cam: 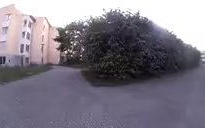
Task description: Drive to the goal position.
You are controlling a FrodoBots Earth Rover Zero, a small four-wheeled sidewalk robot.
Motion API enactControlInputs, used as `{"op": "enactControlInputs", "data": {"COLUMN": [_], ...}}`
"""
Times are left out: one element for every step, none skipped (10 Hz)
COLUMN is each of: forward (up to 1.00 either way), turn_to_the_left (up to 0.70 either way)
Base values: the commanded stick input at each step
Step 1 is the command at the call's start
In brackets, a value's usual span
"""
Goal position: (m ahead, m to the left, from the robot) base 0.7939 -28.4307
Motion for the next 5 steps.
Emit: {"op": "enactControlInputs", "data": {"forward": [0.0,0.0,0.0,0.0,0.23], "turn_to_the_left": [-0.45,-0.45,-0.45,-0.45,-0.39]}}
